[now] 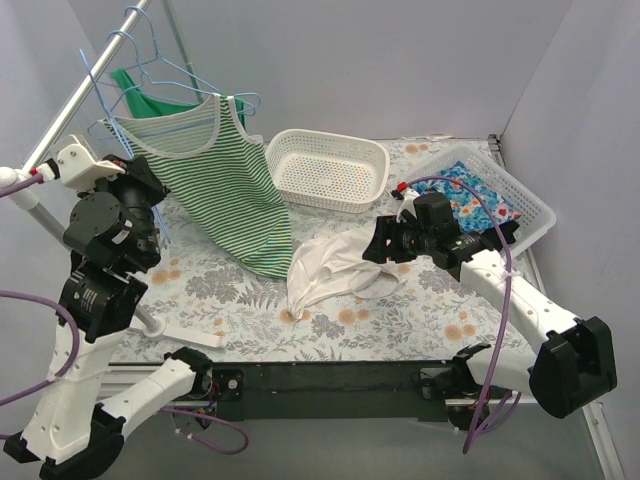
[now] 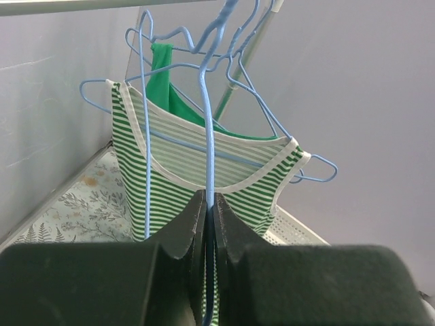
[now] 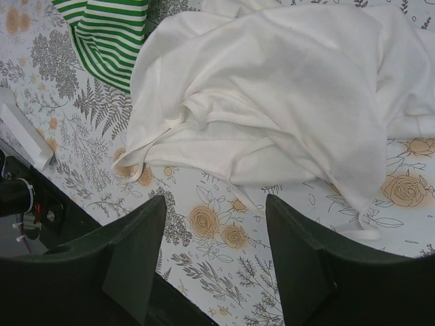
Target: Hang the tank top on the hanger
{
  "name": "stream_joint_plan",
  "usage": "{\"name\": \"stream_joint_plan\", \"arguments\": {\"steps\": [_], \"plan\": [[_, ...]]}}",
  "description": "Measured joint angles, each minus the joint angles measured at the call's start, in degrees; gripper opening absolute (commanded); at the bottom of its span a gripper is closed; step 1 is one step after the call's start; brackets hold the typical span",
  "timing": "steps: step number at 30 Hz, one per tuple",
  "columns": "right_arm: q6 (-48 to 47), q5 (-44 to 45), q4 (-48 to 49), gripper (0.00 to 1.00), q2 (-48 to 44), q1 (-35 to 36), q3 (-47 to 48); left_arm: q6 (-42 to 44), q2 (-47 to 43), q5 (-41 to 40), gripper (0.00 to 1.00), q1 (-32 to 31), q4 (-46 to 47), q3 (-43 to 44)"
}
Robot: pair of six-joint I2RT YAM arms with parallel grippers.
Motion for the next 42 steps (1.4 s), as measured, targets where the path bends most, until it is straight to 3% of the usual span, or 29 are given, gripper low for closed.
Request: {"name": "stream_joint_plan", "arguments": {"steps": [6,20,33,42], "plan": [[0.15,0.24,0.22,0.69,0.59,0.0,0.0,-1.81,-3.08,5.16,0.0,0.0,-6.56,1.11],[0.39,1.92,0.35,0.69,2.47,0.0,0.02,-9.25,-8.81,30.88,0.0,-0.87,-24.63,6.43],[0.55,7.19,0.26,0.69,1.51,0.0,-0.39,-6.64,-9.92,41.07,0.0,-9.7,-28.39,12.44],[3.82,14.62,0.35,0.62,-5.77,0.0,-8.87,-4.46,-6.16,56.19,0.0,-11.93,-24.44,3.08]]}}
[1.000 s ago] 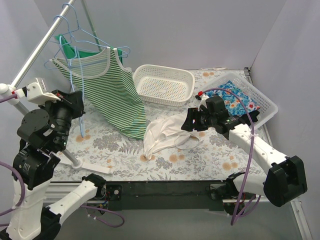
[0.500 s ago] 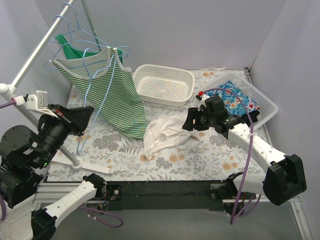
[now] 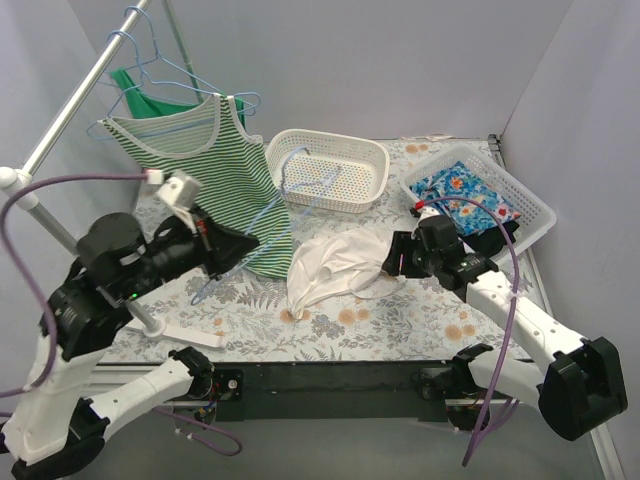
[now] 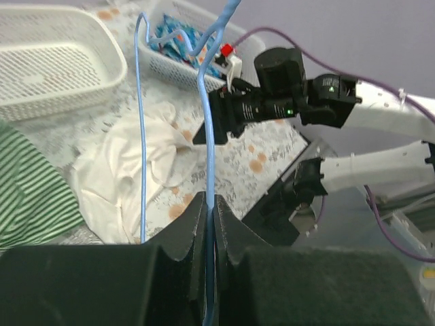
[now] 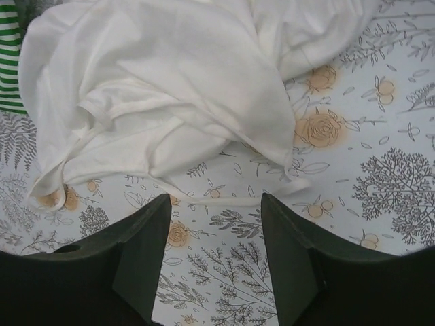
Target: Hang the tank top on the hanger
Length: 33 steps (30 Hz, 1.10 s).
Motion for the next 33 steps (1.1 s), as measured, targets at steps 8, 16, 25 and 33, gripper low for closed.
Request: {"name": "stream_joint_plan", "arguments": {"steps": [8,16,25,33], "plan": [[6.27,5.46,-0.31,0.59,-8.04,0.0,-10.1,1.01,10.14,15.56,0.0,-0.24,3.37,-10.27],[13.09,7.28,5.9,0.54,-8.85,0.0,-17.51,2.95,12.02,23.61,0.0,-0.24,4.37,-14.99],[19.96,8.85,17.92,0.45,-5.75,-0.33,-23.28,3.61,15.43,24.57,0.0,-0.24,7.93,-19.61],[21.88,10.71,23.82,0.14,-2.54,-0.37,-24.76,4.31,17.77,23.76,0.0,-0.24,14.14,-23.96]]}}
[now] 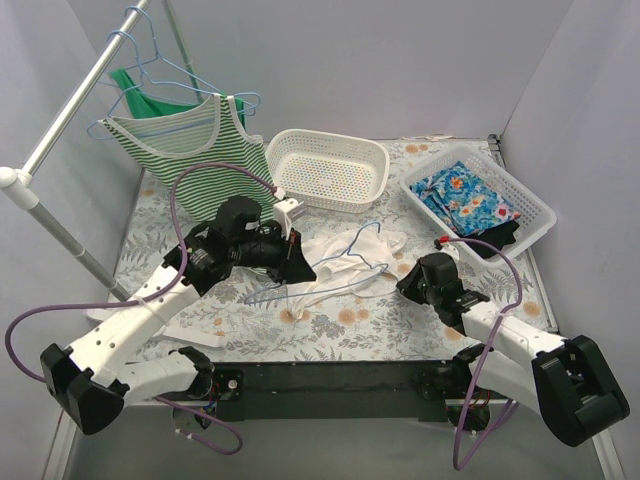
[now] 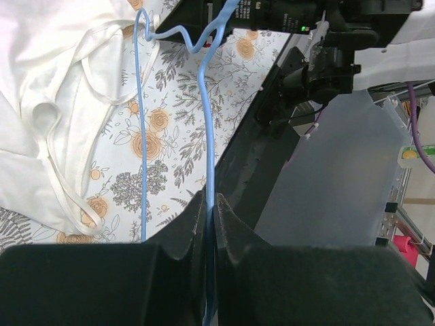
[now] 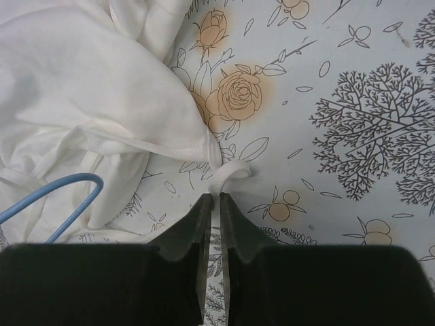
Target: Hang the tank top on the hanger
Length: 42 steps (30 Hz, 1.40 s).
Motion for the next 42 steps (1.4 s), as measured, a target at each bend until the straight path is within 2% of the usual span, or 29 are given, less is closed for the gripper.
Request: {"name": "stream_joint_plan", "arguments": {"steps": [1,5,18,25,33,42], "plan": [[-0.22,0.35,0.02,0.1,-0.22,0.0,0.0,0.2,0.24,-0.02,0.0,0.0,0.76,-0.68],[-2.14,1.68,-0.72,0.01,-2.43,-0.28,0.28,1.11,2.4,-0.52,0.0,0.0,4.13,-2.25],[-9.97,1.38,-8.79,0.01,-5.25,-0.5,10.29,3.61,8.13,0.76,0.0,0.0,9.35,-3.48],[-13.27,0.76,-11.61,0.01,-3.34,-0.59,15.21,4.04,7.5,0.31,0.0,0.0,9.31,-3.28],[-14.84,-0.74,-12.59,0.01,-0.96,-0.59,15.76,4.26,4.76,-0.22,0.0,0.02,8.44,-3.19],[-17.42,-2.03,-13.84,0.01,-0.98,-0.59,18.73,4.04,4.63,4.0,0.0,0.81,8.48,-3.39]]}}
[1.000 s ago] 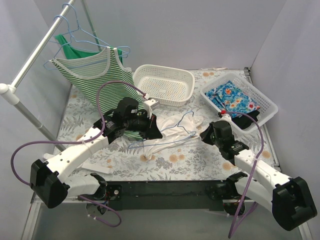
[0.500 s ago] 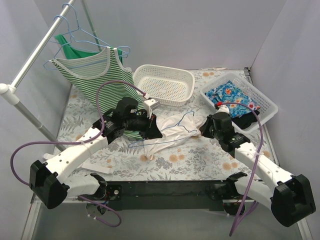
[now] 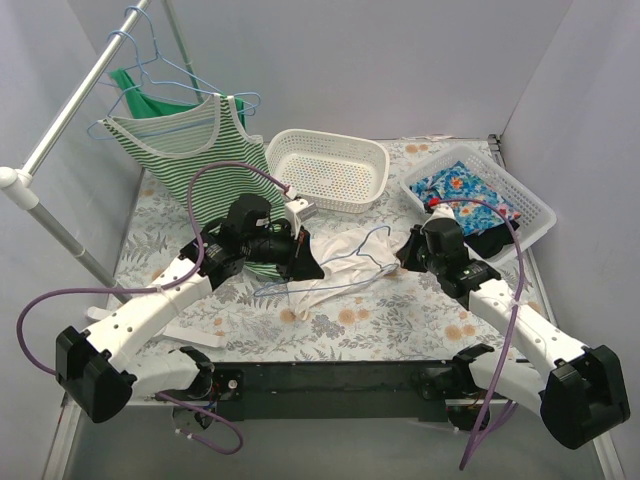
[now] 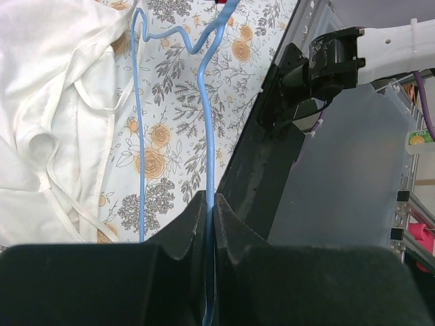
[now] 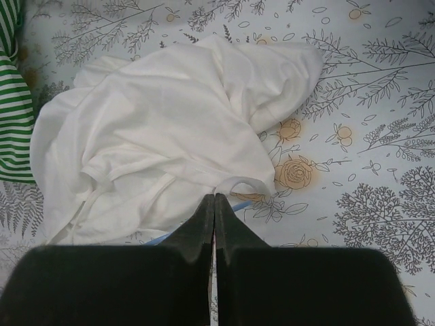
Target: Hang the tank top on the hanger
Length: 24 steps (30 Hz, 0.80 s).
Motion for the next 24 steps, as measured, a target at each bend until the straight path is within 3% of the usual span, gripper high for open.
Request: {"name": "stream_joint_plan", "arguments": {"steps": [8,18,21,22,24], "plan": [[-1.73,-4.0,-0.15,0.01,0.13,0.0,1.68,-1.14,2.25,3.54,0.0,1.09,2.99,-0.35],[-2.36,-10.58,-3.78,0.01,0.24,1.92,11.61,-10.82,11.26,4.92,0.0,1.53,27.12,-6.32],[-2.54,-10.67,-4.31,0.09,-1.07,2.43,12.83,-14.38,15.1,6.43,0.0,1.66,36.72,-7.67],[-2.64,-10.49,-5.2,0.21,-1.75,2.51,12.76,-15.74,16.44,7.13,0.0,1.73,40.48,-8.11],[-2.73,-10.03,-6.16,0.31,-2.89,2.54,12.0,-18.23,18.67,7.96,0.0,1.73,47.32,-9.27]]}}
